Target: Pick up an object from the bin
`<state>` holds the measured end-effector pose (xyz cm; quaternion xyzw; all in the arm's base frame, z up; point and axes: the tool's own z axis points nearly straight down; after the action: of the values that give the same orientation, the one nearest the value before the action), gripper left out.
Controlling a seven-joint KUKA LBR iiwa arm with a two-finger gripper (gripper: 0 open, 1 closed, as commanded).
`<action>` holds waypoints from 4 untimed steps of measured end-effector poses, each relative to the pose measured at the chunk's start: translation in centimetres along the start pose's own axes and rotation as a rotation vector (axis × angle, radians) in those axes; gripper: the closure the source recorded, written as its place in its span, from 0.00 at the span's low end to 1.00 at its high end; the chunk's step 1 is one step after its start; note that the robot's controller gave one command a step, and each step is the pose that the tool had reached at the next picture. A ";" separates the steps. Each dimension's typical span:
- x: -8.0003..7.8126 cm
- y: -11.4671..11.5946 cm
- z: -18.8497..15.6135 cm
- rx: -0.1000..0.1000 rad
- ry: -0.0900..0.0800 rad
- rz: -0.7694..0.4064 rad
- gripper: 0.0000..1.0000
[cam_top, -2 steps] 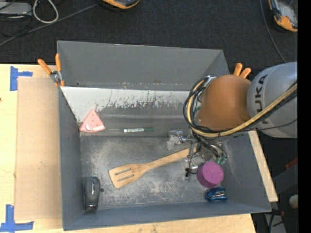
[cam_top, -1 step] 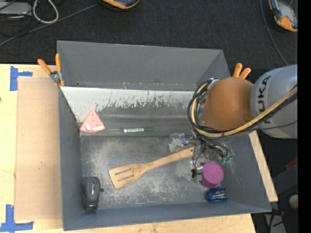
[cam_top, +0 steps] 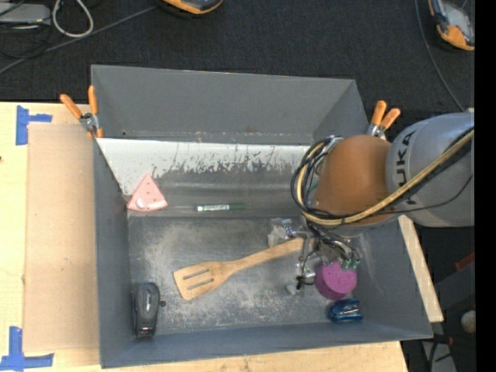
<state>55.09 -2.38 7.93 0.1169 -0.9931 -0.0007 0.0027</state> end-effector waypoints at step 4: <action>-0.6 -1.7 1.0 -0.002 -0.005 -0.082 0.00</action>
Offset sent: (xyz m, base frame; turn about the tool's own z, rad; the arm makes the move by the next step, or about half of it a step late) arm 0.0107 -0.0057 -0.0058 0.0046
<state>56.01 -3.88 6.92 0.1573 -0.9876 -0.0021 0.0004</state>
